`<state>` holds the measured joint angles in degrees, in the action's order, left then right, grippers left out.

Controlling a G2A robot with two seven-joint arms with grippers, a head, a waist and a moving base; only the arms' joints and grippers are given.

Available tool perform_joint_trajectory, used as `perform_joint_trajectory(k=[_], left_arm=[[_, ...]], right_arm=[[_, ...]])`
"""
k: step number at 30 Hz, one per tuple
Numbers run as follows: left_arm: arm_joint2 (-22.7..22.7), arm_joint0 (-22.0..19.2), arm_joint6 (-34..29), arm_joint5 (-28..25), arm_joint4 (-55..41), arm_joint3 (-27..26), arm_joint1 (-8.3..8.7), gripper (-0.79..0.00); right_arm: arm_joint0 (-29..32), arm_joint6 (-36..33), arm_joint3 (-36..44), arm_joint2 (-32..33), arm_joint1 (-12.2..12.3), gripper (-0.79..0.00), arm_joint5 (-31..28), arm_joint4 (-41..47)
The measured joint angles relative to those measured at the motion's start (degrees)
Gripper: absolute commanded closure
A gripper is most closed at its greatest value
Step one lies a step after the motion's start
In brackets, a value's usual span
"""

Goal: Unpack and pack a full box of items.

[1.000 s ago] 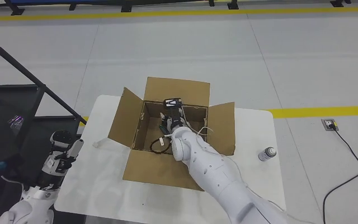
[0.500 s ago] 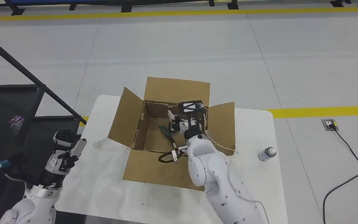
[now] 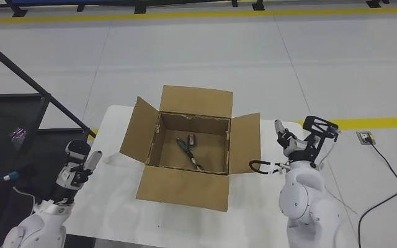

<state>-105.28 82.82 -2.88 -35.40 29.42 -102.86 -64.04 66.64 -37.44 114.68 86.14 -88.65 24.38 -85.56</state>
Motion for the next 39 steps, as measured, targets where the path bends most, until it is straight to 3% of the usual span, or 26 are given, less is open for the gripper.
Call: perform_joint_trajectory(k=[6, 9, 20, 22, 23, 25, 28, 32, 39], left_arm=[[1.68, -1.88, -1.4, 0.2, 0.41, 0.53, 0.06, -0.785], [2.17, -2.63, -1.77, 0.28, 0.59, 0.71, 0.09, -0.785], [2.99, -3.35, -2.15, 0.73, 0.95, 1.05, 0.17, -0.785], [2.95, -3.19, -2.07, 0.93, 0.94, 0.96, 0.18, -0.785], [2.85, -3.07, -1.95, 1.03, 0.94, 0.9, 0.18, -0.785], [2.55, -2.72, -1.59, 1.26, 0.85, 0.79, 0.18, -0.785], [2.29, -2.29, -1.32, 1.36, 0.87, 0.69, 0.19, -0.785], [2.22, -1.95, -1.07, 1.31, 0.85, 0.58, 0.19, -0.785], [2.12, -1.68, -0.83, 1.39, 0.72, 0.53, 0.21, -0.785]], right_arm=[[-1.44, -19.55, -5.46, 9.14, 1.34, -0.785, -6.95, 0.54], [-3.06, -24.73, -9.96, 12.5, 1.86, -0.785, -9.19, 1.25], [-8.36, -28.42, -22.96, 17.46, 3.42, -0.785, -14.41, 6.5], [-9.43, -28.27, -25.0, 17.35, 3.62, -0.665, -13.47, 5.61], [-9.82, -28.26, -25.69, 17.22, 3.68, -0.431, -13.19, 5.55], [-10.44, -28.7, -26.87, 16.88, 3.84, -0.286, -13.11, 5.35], [-11.14, -29.37, -27.87, 16.57, 4.08, -0.139, -12.92, 5.01], [-11.64, -30.19, -28.58, 16.08, 4.38, 0.0, -12.77, 4.25], [-11.23, -27.66, -25.93, 15.04, 4.6, 0.0, -11.13, 4.67]])
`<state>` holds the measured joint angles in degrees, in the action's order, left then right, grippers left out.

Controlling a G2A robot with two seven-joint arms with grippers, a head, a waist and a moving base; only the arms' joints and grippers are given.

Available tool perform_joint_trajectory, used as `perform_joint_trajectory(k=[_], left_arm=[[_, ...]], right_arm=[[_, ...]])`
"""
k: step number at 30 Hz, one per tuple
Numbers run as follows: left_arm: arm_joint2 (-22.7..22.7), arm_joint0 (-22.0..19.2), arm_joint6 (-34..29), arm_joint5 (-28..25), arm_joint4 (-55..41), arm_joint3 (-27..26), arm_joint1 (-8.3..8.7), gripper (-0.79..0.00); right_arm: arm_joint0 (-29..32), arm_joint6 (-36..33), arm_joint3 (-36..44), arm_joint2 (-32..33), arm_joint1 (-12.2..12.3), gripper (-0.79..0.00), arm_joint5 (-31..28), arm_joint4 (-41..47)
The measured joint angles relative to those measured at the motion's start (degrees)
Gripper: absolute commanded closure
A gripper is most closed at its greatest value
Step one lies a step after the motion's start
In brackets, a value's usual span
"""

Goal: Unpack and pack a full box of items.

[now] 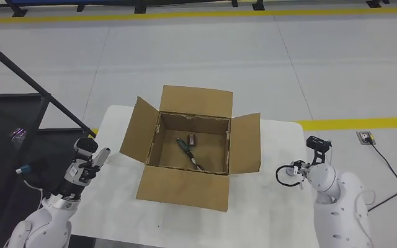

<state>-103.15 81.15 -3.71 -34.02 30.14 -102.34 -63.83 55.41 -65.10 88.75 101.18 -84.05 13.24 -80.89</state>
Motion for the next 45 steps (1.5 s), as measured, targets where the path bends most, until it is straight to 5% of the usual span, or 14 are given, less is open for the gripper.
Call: perform_joint_trajectory(k=[9, 15, 24, 30, 43, 44, 45], left_arm=[[-0.2, 0.55, 0.23, -0.2, 0.21, -0.4, 0.03, -0.785], [-1.77, 2.16, 1.55, -0.21, -0.43, -0.74, 0.03, -0.785], [-5.33, 5.33, 3.37, 0.85, -2.53, -1.16, -0.04, -0.785], [-5.72, 5.82, 3.39, 1.22, -2.58, -1.37, -0.1, -0.785], [-3.93, 4.08, 1.86, 2.01, -1.63, -1.42, -0.13, -0.785], [-3.9, 4.06, 1.82, 2.07, -1.56, -1.41, -0.14, -0.785], [-3.87, 4.04, 1.8, 2.15, -1.5, -1.41, -0.14, -0.785]], right_arm=[[5.79, 15.52, 27.73, -12.34, -1.63, 0.0, 9.54, -0.32], [1.77, 22.31, 29.94, -26.89, -2.75, 0.0, 8.3, -1.74], [-17.4, 10.8, 1.36, -46.48, -6.18, 0.0, 1.84, -2.92], [-26.36, 4.5, -18.31, -52.91, -9.09, 0.0, 1.34, -1.45], [-33.63, 10.81, -41.44, -56.27, -14.07, 0.0, 0.36, 7.68], [-34.01, 11.18, -42.54, -56.4, -14.37, -0.006, 0.3, 8.06], [-34.5, 11.64, -43.94, -56.54, -14.75, -0.092, 0.19, 8.58]])
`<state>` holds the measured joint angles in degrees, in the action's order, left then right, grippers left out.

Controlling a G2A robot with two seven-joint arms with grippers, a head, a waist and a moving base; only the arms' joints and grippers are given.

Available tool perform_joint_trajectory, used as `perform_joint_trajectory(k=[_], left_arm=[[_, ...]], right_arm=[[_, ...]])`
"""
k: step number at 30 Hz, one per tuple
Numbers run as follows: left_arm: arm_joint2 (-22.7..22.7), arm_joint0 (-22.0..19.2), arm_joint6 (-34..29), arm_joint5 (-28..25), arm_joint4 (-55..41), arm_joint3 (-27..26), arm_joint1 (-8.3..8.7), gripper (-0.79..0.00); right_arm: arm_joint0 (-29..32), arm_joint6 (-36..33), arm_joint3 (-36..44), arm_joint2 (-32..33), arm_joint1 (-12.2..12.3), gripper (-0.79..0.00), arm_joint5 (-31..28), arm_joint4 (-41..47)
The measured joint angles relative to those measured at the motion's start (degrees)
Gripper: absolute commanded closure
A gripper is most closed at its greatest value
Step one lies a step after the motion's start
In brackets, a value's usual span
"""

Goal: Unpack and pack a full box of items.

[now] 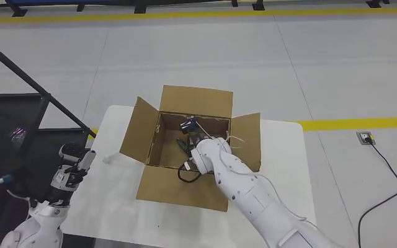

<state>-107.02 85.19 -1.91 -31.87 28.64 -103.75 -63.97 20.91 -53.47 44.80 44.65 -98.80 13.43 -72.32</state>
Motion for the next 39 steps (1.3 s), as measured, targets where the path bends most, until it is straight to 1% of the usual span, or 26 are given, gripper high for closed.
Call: perform_joint_trajectory(k=[1, 2, 6, 8, 9, 10, 11, 12, 13, 15, 20, 24, 27, 29, 30, 32, 34, 37, 39], left_arm=[[0.03, -0.01, 0.0, 0.09, 0.01, 0.01, -0.01, -0.785], [0.07, -0.02, -0.01, 0.17, 0.01, 0.02, -0.02, -0.785], [0.15, -0.02, -0.04, 0.57, -0.05, 0.02, -0.05, -0.785], [0.19, -0.05, -0.15, 0.78, -0.04, 0.07, -0.06, -0.785], [0.24, -0.1, -0.28, 1.02, -0.15, 0.11, -0.06, -0.785], [0.26, -0.16, -0.37, 1.2, -0.24, 0.11, -0.07, -0.785], [0.27, -0.22, -0.43, 1.35, -0.26, 0.11, -0.07, -0.785], [0.24, -0.28, -0.45, 1.58, -0.18, 0.07, -0.07, -0.785], [0.23, -0.31, -0.45, 1.78, -0.07, 0.03, -0.07, -0.785], [0.22, -0.39, -0.43, 2.4, 0.1, -0.09, -0.1, -0.785], [0.41, -1.07, -0.79, 4.5, 1.51, -0.46, -0.1, -0.785], [2.13, -2.58, -1.32, 5.64, 4.85, 0.08, -0.1, -0.785], [4.48, -4.83, -2.44, 5.56, 6.33, 1.89, -0.11, -0.785], [6.31, -6.7, -3.52, 5.1, 6.3, 3.49, -0.14, -0.785], [7.28, -7.78, -4.19, 4.9, 6.44, 4.41, -0.14, -0.785], [8.71, -9.33, -4.97, 4.86, 6.96, 5.79, -0.18, -0.785], [10.37, -11.03, -5.51, 5.05, 7.26, 7.24, -0.27, -0.785], [12.42, -12.6, -6.05, 4.52, 7.21, 8.03, -0.38, -0.785], [13.52, -13.01, -6.35, 3.9, 7.47, 7.82, -0.43, -0.785]], right_arm=[[-0.35, 0.3, -0.98, -0.08, -0.28, -0.246, -0.13, 0.39], [-0.68, 0.53, -1.86, -0.13, -0.54, -0.308, -0.36, 0.82], [-1.84, 1.77, -4.59, -0.13, -1.48, -0.403, -0.7, 2.03], [-2.13, 2.13, -5.29, -0.13, -1.77, -0.526, -0.62, 2.17], [-2.26, 2.34, -5.64, -0.1, -1.94, -0.57, -0.54, 2.22], [-2.33, 2.49, -5.84, -0.06, -2.04, -0.643, -0.48, 2.25], [-2.39, 2.64, -5.98, 0.02, -2.14, -0.693, -0.42, 2.29], [-2.44, 2.84, -6.1, 0.14, -2.23, -0.72, -0.34, 2.31], [-2.45, 3.01, -6.12, 0.26, -2.28, -0.767, -0.25, 2.3], [-2.4, 3.43, -5.78, 0.6, -2.33, -0.785, 0.05, 2.14], [-1.39, 4.3, -2.46, 2.01, -1.93, -0.785, 0.9, 1.27], [1.44, 5.75, 4.96, 4.6, -0.77, -0.785, 1.55, 0.19], [6.34, 7.36, 15.18, 7.44, 0.64, -0.785, 3.01, -1.89], [11.24, 8.66, 24.22, 9.9, 1.73, -0.785, 3.79, -3.37], [14.27, 9.37, 29.53, 11.21, 2.32, -0.785, 3.57, -4.21], [18.82, 10.57, 36.94, 13.05, 3.08, -0.785, 2.41, -4.72], [23.73, 12.04, 44.62, 15.38, 3.79, -0.785, 0.26, -3.44], [29.56, 14.54, 52.9, 18.93, 4.59, -0.785, -2.14, -1.55], [32.84, 17.03, 57.17, 21.78, 4.92, -0.785, -1.79, 0.54]])
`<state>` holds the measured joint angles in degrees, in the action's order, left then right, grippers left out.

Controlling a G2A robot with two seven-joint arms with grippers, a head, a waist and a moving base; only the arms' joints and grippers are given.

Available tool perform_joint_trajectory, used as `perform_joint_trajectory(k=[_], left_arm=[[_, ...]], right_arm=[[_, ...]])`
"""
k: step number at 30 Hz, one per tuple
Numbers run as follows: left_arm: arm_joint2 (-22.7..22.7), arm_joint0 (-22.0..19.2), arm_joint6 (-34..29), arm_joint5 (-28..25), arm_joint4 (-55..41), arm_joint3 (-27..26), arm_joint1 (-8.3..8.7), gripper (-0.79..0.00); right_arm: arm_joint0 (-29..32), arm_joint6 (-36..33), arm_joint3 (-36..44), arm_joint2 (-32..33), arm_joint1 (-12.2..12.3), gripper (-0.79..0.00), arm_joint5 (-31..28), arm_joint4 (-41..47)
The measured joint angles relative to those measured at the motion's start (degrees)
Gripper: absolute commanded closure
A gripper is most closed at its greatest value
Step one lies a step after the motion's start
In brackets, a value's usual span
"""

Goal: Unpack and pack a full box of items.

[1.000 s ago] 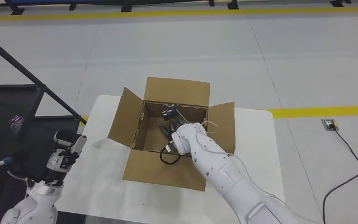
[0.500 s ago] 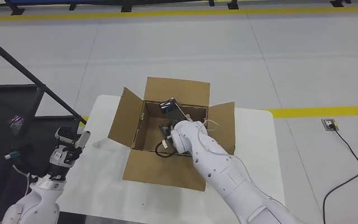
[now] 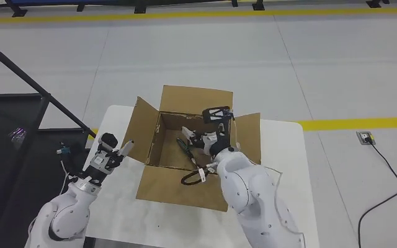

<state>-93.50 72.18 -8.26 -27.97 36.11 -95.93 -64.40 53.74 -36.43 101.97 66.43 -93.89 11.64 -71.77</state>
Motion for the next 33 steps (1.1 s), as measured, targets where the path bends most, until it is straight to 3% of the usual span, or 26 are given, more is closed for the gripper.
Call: perform_joint_trajectory(k=[6, 12, 19, 33], left_arm=[[2.37, -0.8, -1.06, -0.43, 1.13, -0.8, -0.09, -0.785], [4.79, -1.32, -2.73, -1.83, 2.19, -2.08, -0.12, -0.785], [8.41, -3.03, -4.9, -2.55, 3.39, -1.51, -0.29, -0.785], [14.46, -8.22, -7.35, -1.17, 4.54, 4.01, -0.88, -0.785]], right_arm=[[8.63, 3.77, 8.42, 10.8, 1.13, -0.785, -4.19, 11.74], [12.4, 2.79, 8.41, 20.91, 2.14, -0.785, -3.03, 18.15], [7.52, -5.82, -0.49, 24.75, 3.28, -0.785, -2.67, 20.08], [0.06, -21.25, -7.52, 23.43, 5.35, -0.785, -25.02, 41.1]])
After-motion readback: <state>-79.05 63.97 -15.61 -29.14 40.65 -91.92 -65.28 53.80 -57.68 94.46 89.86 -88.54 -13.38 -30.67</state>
